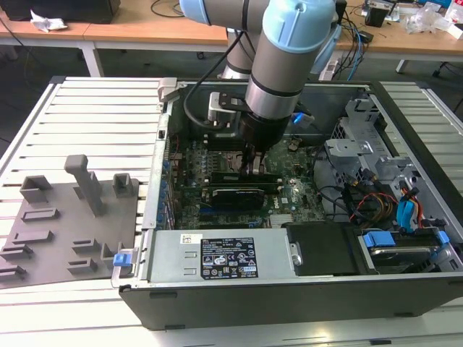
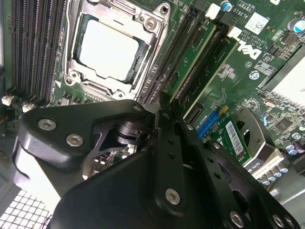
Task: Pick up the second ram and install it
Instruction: 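Press down the second ram until it locks into place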
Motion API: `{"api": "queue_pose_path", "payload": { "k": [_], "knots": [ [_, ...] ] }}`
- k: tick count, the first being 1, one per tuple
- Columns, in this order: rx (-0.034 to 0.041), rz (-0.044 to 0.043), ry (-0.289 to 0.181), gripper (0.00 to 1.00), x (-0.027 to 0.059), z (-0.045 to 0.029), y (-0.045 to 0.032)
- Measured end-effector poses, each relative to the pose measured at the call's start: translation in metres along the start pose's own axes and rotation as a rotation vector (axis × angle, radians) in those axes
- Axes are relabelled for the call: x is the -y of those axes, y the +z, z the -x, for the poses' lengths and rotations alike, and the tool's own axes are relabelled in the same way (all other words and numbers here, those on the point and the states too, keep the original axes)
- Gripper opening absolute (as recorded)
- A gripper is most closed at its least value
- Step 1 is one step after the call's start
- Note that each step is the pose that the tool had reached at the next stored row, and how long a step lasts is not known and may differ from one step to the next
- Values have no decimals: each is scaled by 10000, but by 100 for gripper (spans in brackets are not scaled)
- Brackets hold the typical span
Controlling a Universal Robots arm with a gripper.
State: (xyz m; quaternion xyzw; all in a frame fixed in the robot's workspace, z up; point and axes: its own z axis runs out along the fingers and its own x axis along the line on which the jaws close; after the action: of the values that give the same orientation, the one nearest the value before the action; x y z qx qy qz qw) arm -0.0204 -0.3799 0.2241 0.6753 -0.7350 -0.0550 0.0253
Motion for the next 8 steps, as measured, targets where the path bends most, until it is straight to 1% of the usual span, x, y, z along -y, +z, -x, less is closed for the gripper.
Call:
{"api": "queue_pose_path", "payload": {
  "k": [6,7,8],
  "knots": [
    [-4,8,-42,14,6,-3,21],
    [-5,8,-43,14,8,-4,39],
    [-6,8,-43,14,8,-4,40]
  ]
}}
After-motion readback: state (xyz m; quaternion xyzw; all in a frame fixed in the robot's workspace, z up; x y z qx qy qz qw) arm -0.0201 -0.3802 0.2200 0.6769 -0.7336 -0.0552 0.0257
